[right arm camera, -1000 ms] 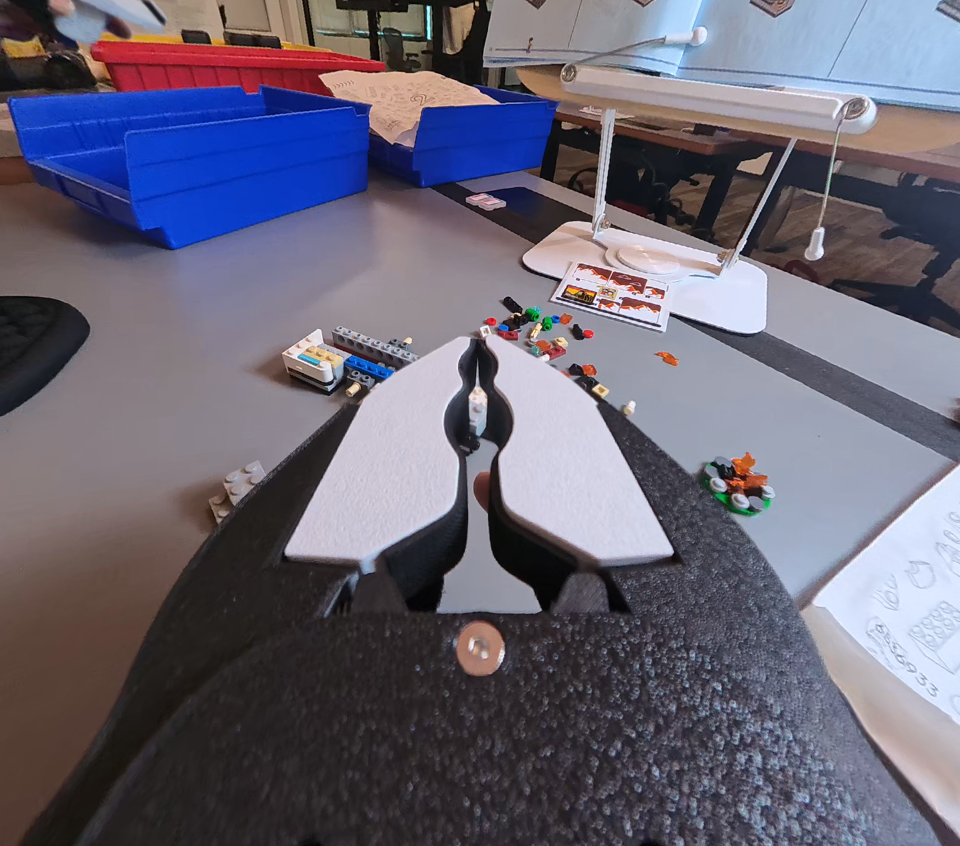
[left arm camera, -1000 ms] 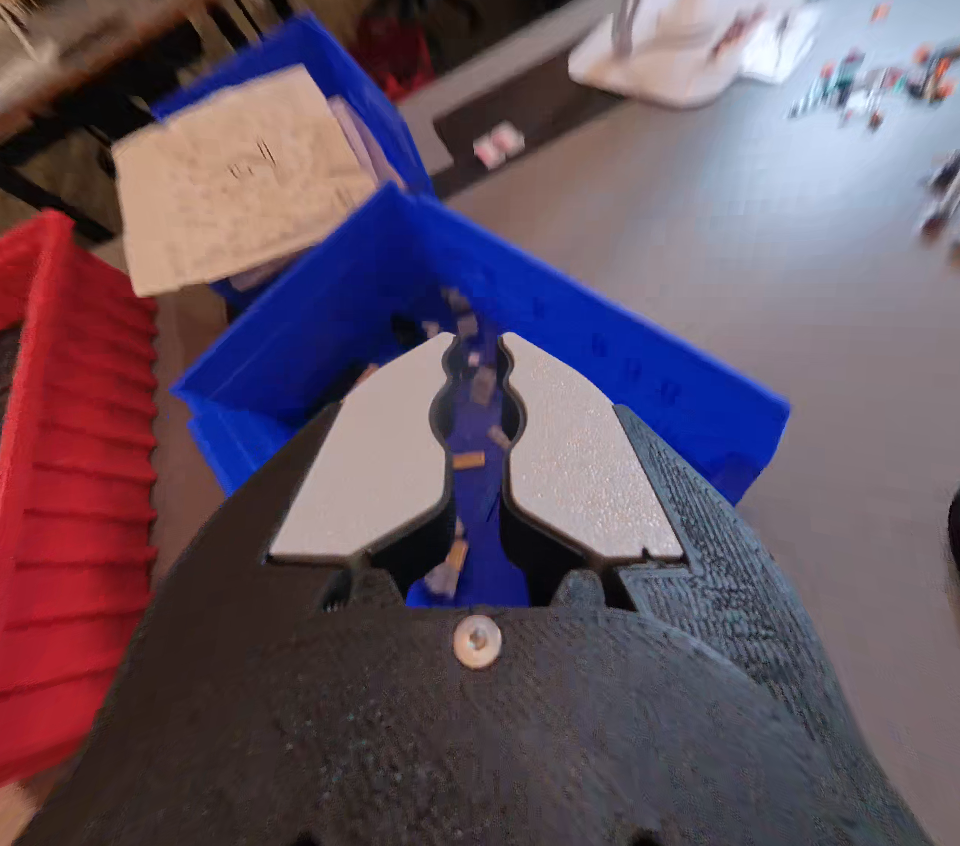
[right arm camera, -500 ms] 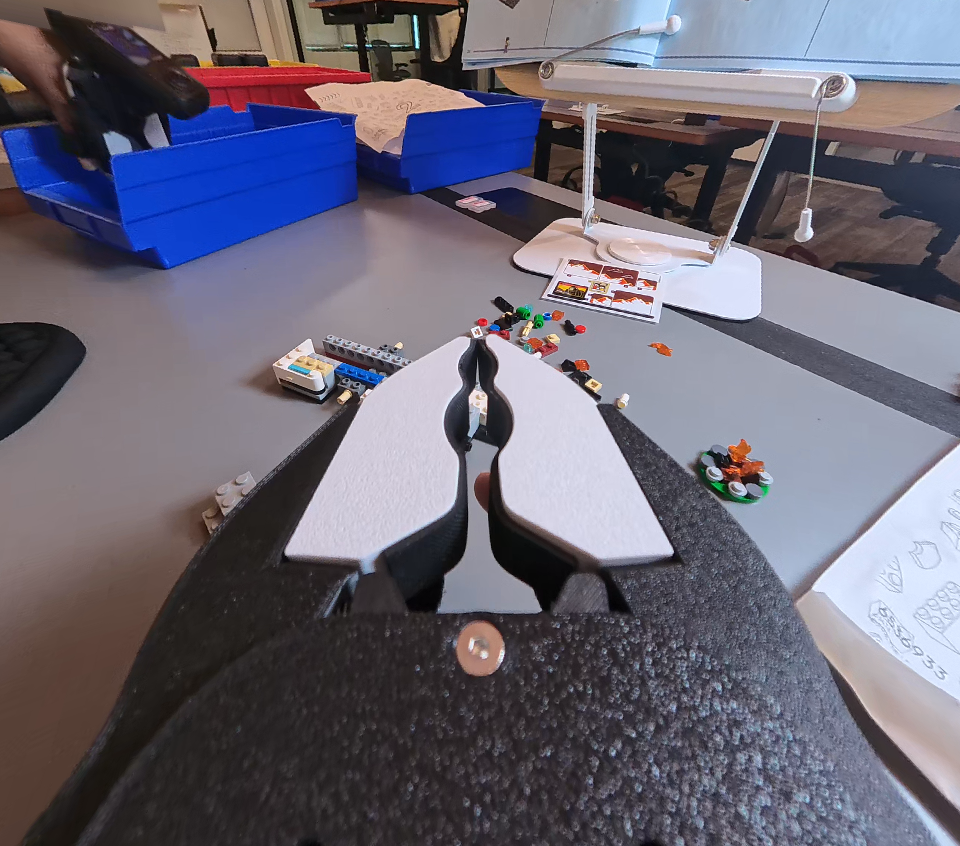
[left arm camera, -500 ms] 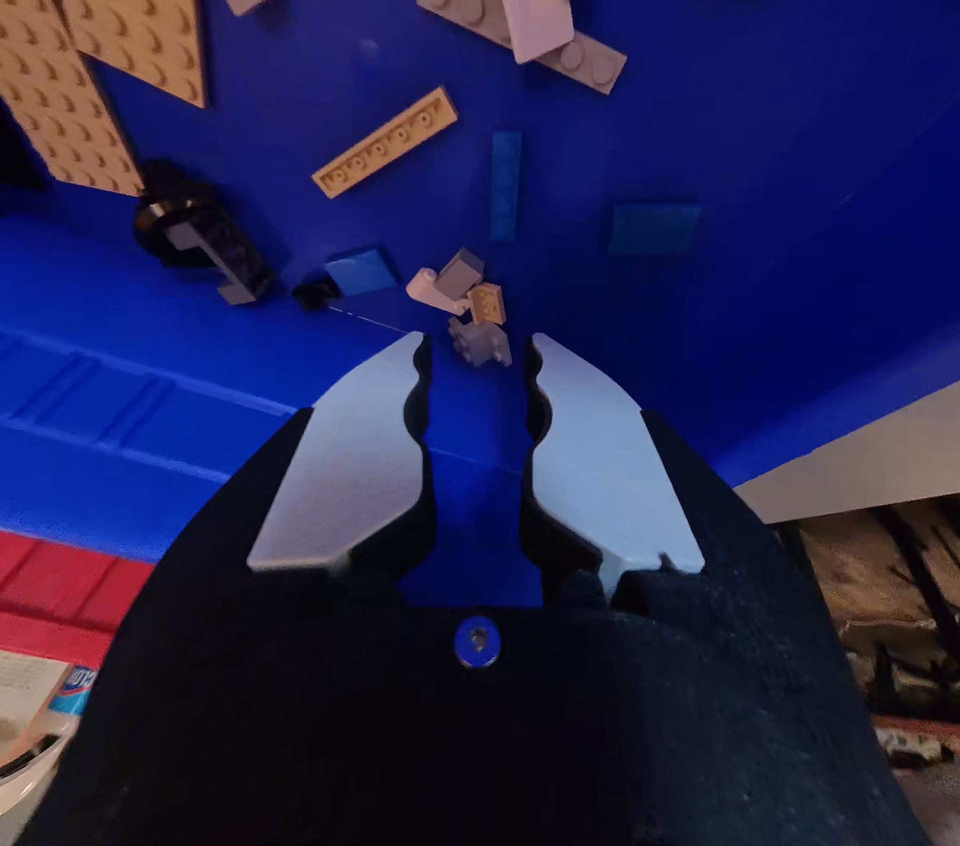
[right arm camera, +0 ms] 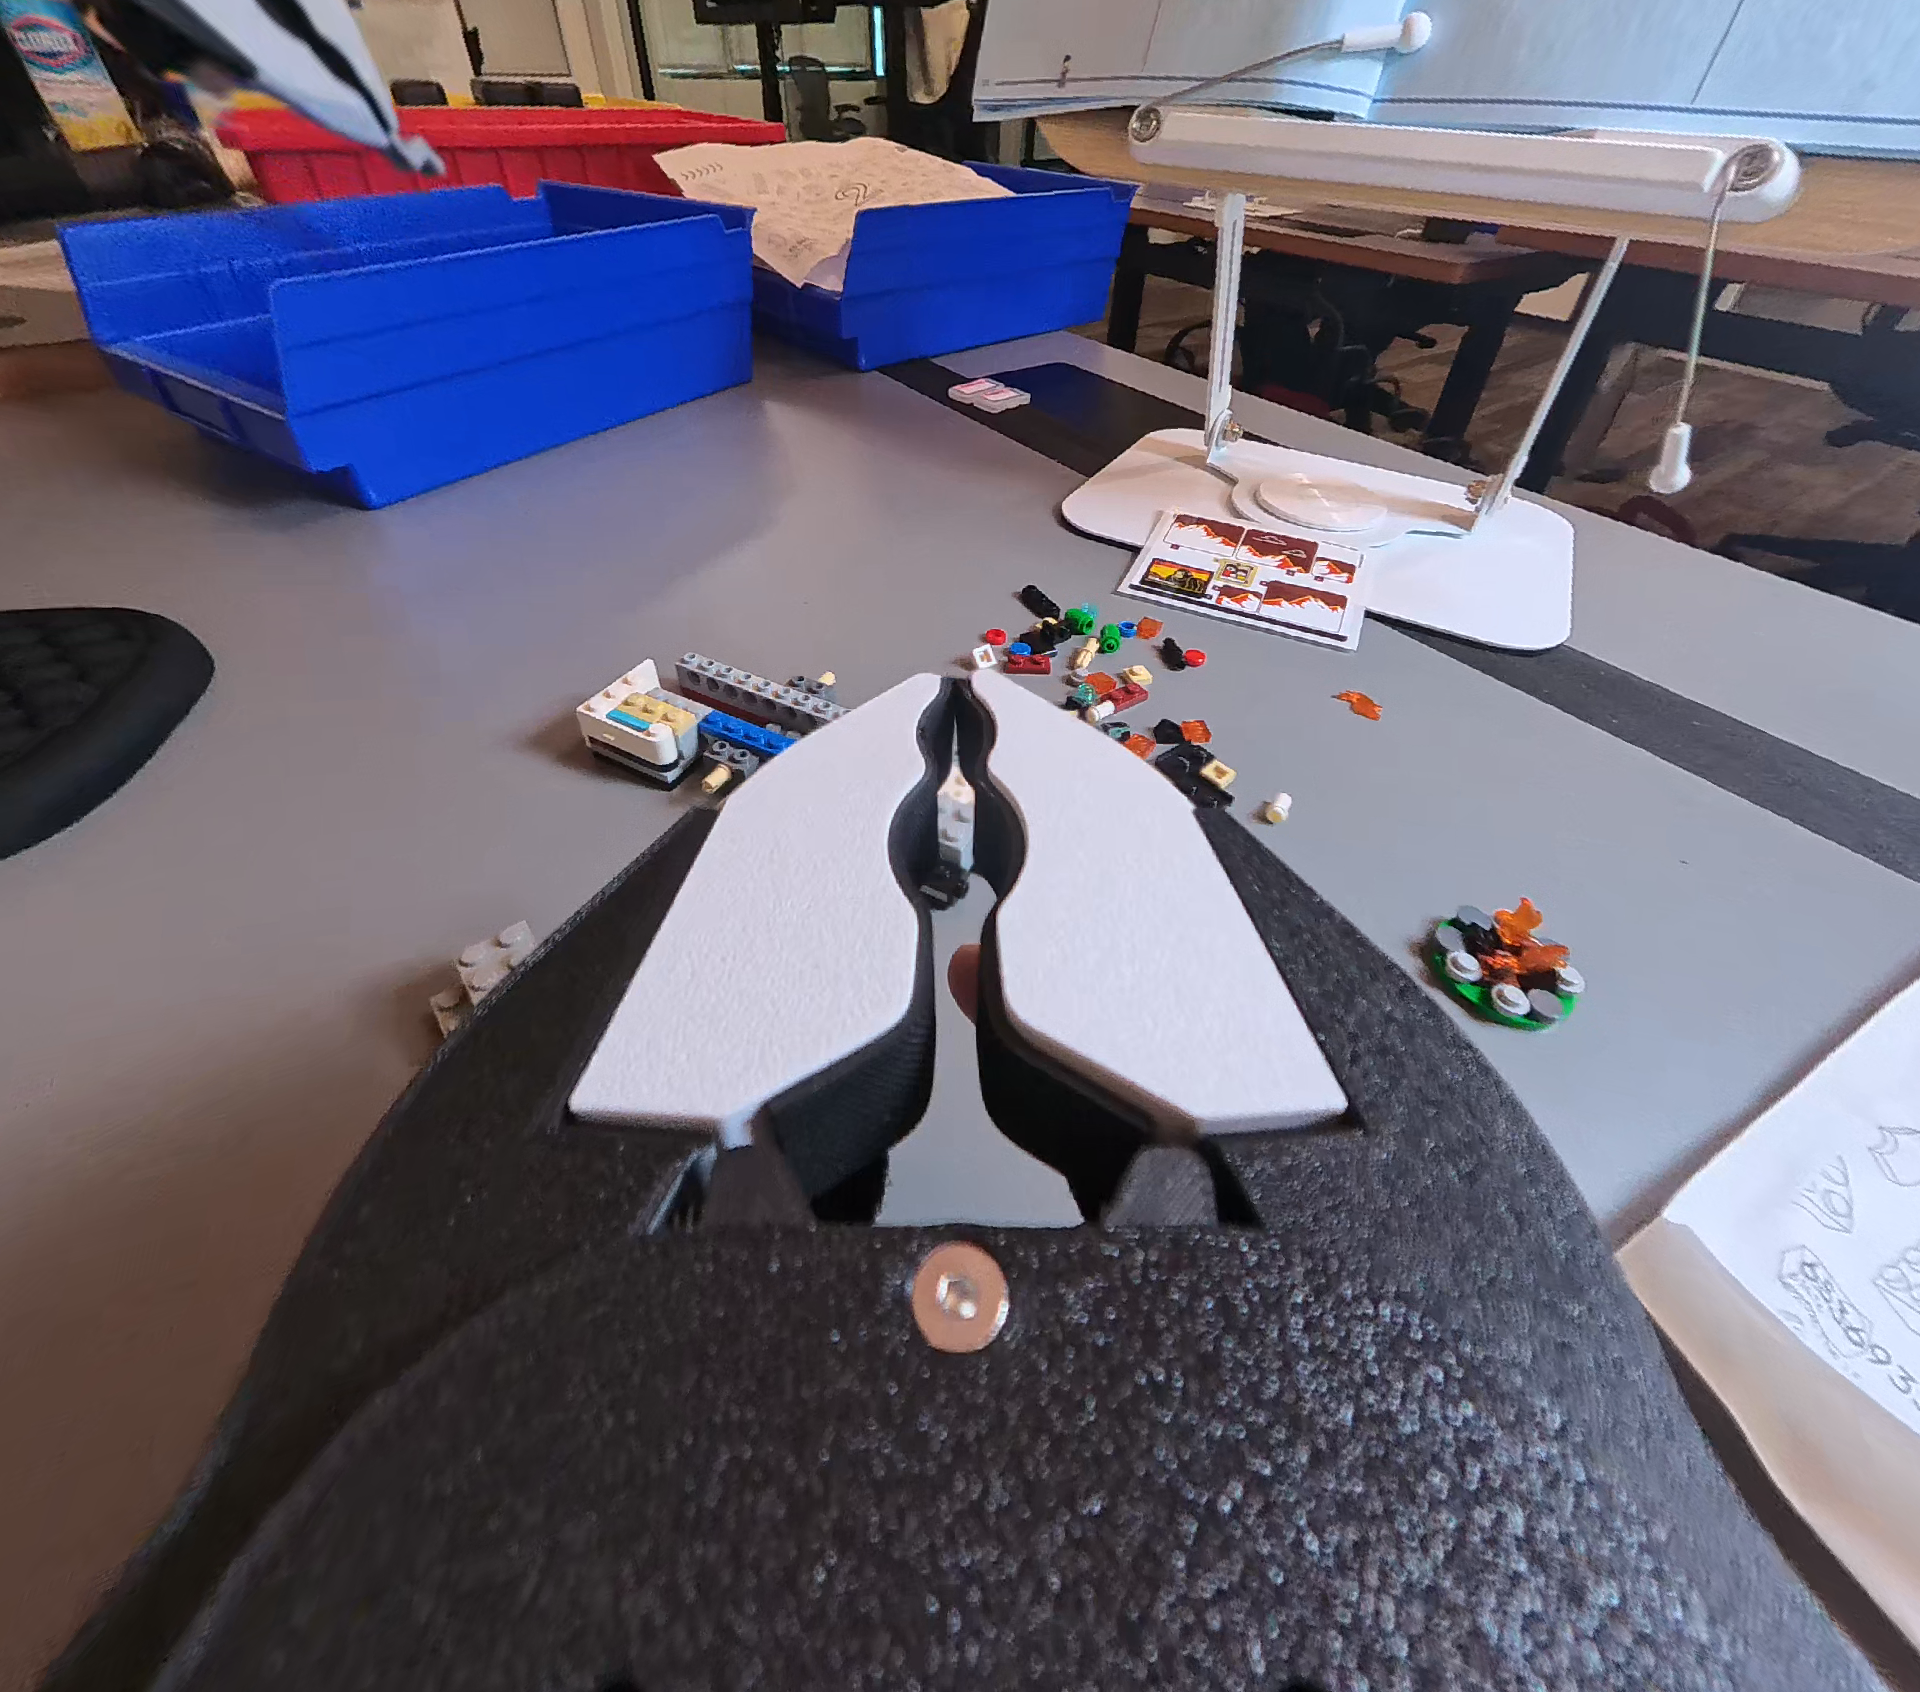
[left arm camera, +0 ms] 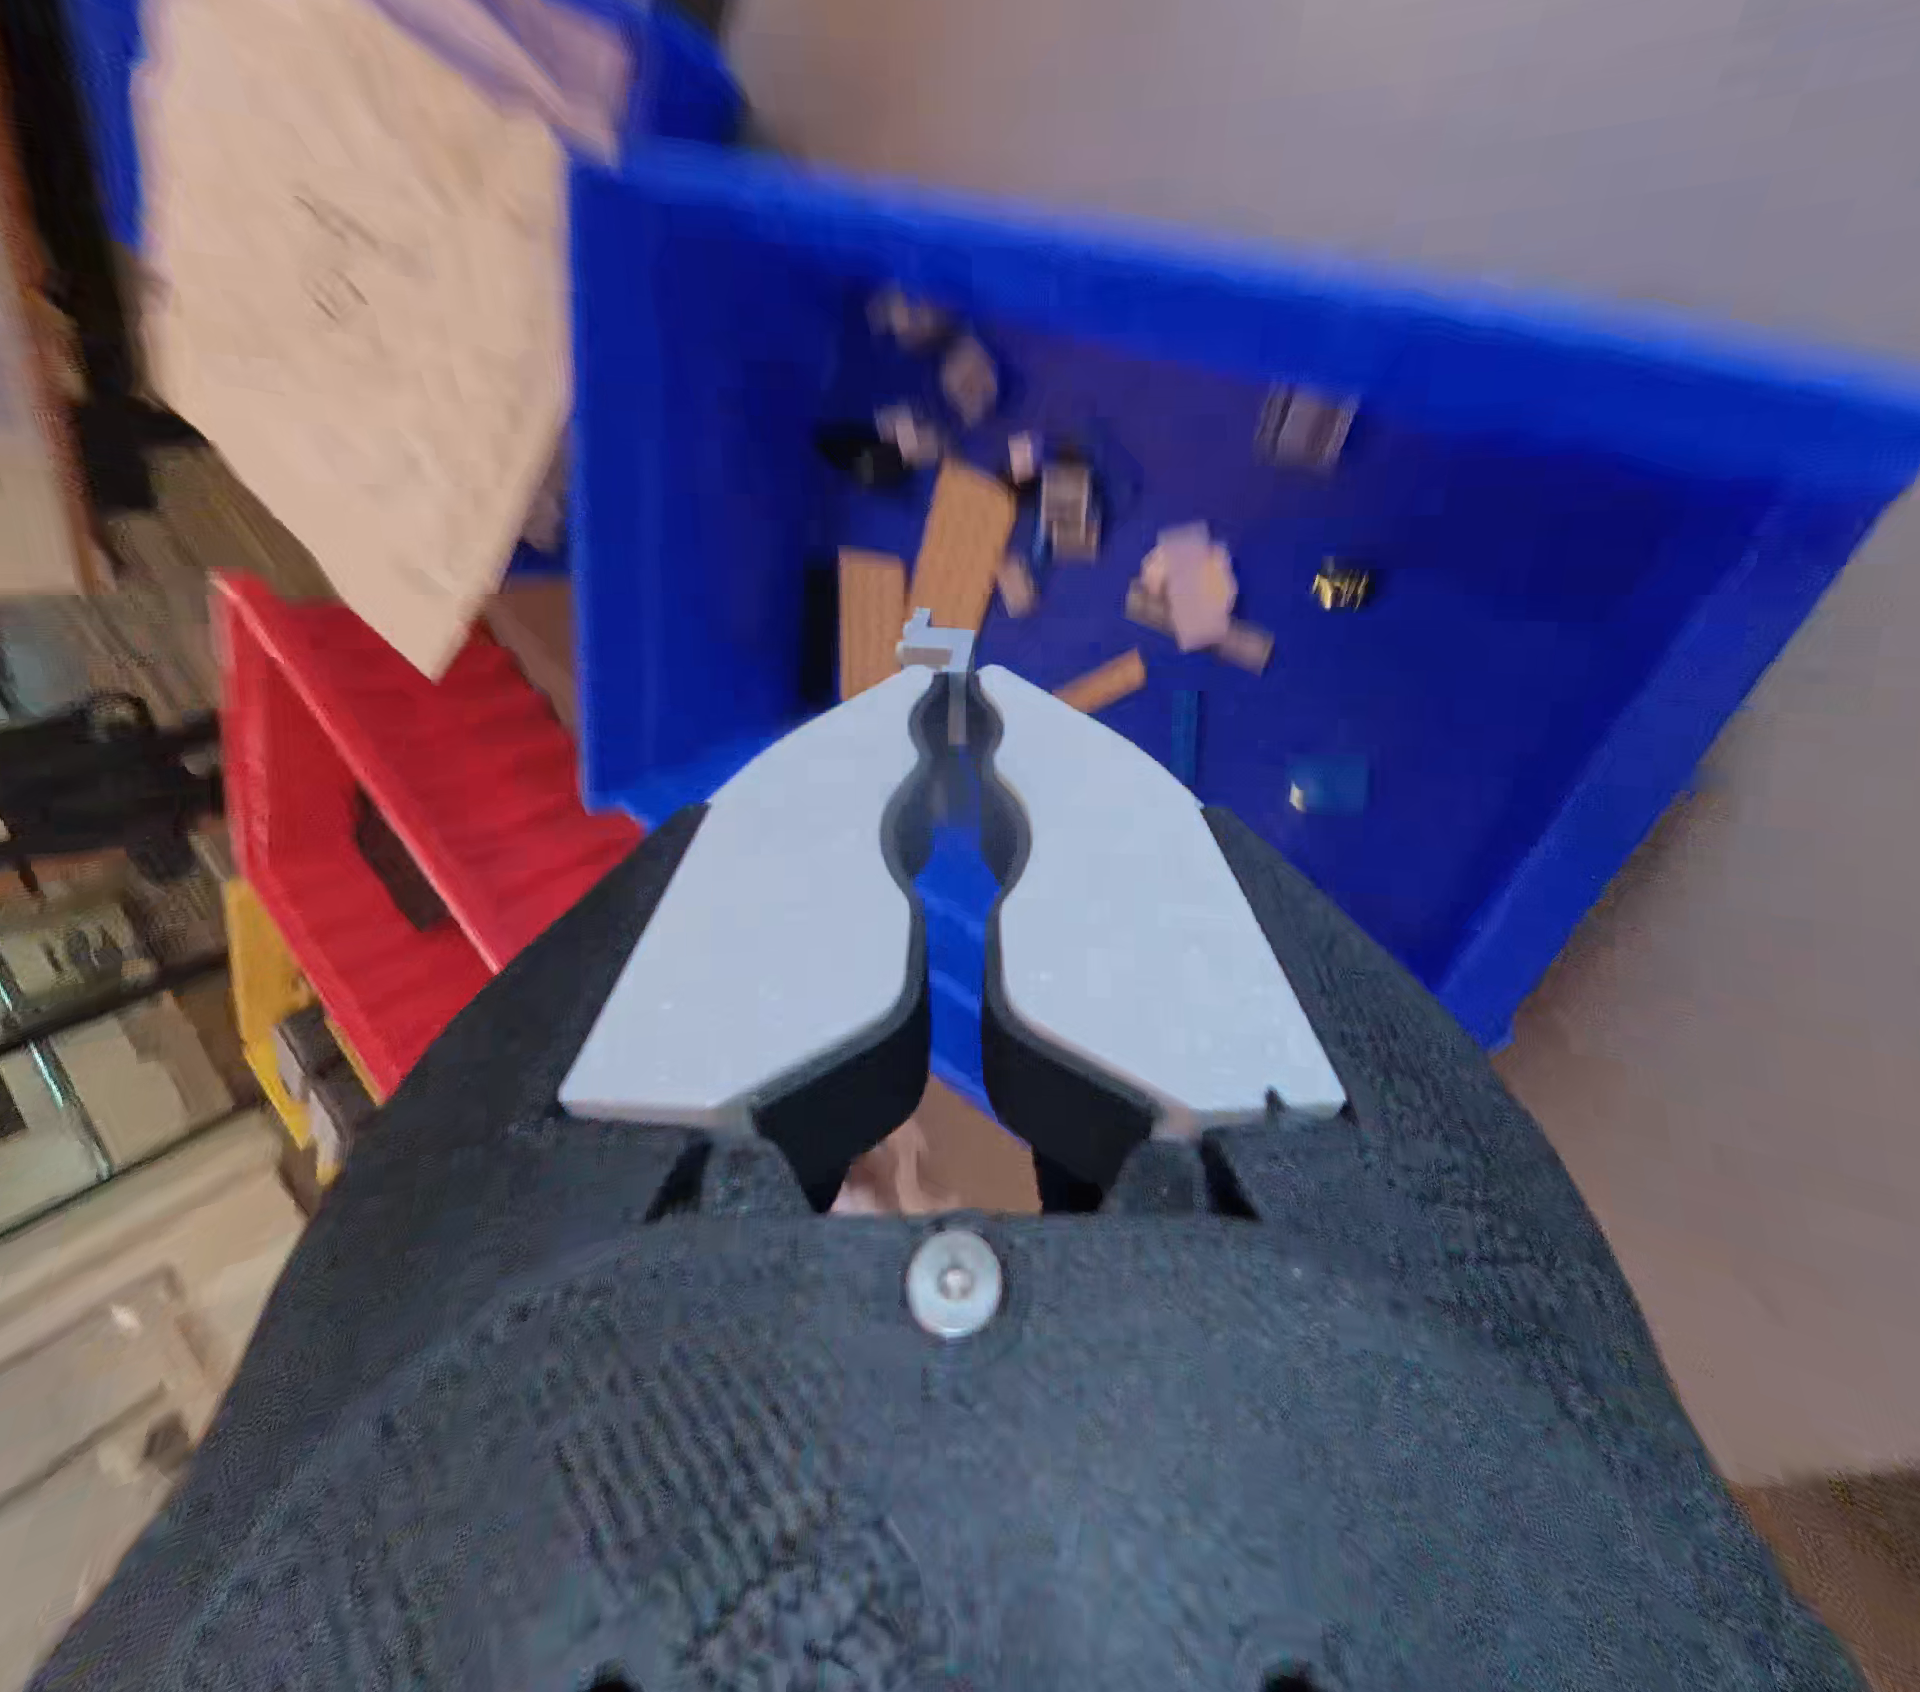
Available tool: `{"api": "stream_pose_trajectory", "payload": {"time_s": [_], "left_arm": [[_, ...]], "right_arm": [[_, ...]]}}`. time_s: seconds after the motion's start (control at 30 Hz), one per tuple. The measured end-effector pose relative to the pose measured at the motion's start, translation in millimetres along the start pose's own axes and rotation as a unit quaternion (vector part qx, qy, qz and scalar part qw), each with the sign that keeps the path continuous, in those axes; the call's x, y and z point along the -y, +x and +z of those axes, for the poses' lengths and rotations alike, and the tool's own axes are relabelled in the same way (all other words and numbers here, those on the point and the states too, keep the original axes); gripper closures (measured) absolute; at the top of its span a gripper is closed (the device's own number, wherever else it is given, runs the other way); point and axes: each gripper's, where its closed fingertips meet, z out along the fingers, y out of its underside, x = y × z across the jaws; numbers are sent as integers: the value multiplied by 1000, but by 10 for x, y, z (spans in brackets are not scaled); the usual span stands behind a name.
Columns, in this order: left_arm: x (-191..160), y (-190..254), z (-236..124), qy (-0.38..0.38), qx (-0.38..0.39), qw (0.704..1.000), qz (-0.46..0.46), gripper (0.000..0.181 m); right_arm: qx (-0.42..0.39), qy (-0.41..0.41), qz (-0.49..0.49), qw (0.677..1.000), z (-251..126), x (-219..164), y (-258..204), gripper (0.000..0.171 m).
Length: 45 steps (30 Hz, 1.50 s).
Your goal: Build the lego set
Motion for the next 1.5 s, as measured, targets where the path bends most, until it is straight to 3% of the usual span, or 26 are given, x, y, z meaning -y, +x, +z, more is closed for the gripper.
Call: {"api": "stream_pose_trajectory", "payload": {"time_s": [0.13,0.3,0.53,0.77,0.87,0.97,1.17,1.3,1.5], "left_arm": [[1102,563,-446,175,-10,984,41,178],[2209,1687,-464,309,-69,941,117,178],[3065,2711,-100,327,-125,924,156,178],[3254,3060,120,287,-212,925,132,178],[3296,3104,5,312,-292,901,69,165],[3262,3017,-132,342,-345,874,2,164],[3009,2933,-18,338,-333,880,-36,166],[2921,3076,-80,342,-365,866,-5,160],[2904,3241,-75,339,-388,857,22,148]], "right_arm": [[10,0,-5,1000,5,4,-66,171],[26,4,-26,999,-19,72,-180,171],[35,17,-80,996,-179,273,-139,171],[81,-49,-84,992,-161,37,-135,169],[104,-89,-100,986,-147,-108,-223,168],[121,-132,-109,978,-136,-263,-296,167],[155,-227,-98,957,-119,-571,-464,164],[200,-278,-84,936,-148,-680,-646,155],[207,-330,-101,915,-105,-780,-673,152]]}}
